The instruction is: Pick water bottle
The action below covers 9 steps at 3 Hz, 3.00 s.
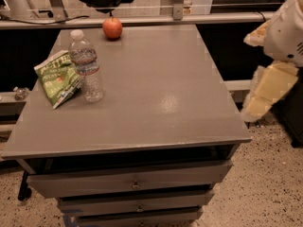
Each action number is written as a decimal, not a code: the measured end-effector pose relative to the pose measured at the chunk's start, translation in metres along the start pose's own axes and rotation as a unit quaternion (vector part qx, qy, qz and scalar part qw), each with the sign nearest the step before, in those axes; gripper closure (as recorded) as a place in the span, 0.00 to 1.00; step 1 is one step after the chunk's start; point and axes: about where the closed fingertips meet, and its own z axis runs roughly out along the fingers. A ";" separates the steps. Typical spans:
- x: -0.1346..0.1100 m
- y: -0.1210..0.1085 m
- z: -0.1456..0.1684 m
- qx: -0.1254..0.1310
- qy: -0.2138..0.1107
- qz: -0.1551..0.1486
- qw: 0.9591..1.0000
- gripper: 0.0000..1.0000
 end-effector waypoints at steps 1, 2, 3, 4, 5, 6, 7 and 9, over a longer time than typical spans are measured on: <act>-0.060 0.002 0.027 -0.021 -0.111 0.013 0.994 0.00; -0.128 0.007 0.038 -0.034 -0.208 0.018 0.977 0.00; -0.188 0.020 0.040 -0.038 -0.285 0.030 0.957 0.00; -0.236 0.043 0.037 -0.043 -0.330 0.049 0.942 0.00; -0.243 0.044 0.034 -0.039 -0.336 0.049 0.940 0.00; -0.243 0.047 0.032 -0.035 -0.342 0.049 0.938 0.00; -0.253 0.057 0.058 -0.040 -0.375 0.057 0.925 0.00; -0.316 0.036 0.123 -0.009 -0.481 0.040 0.876 0.00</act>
Offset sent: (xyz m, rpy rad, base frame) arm 0.0491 0.2118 0.0171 0.6663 -0.0855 0.1524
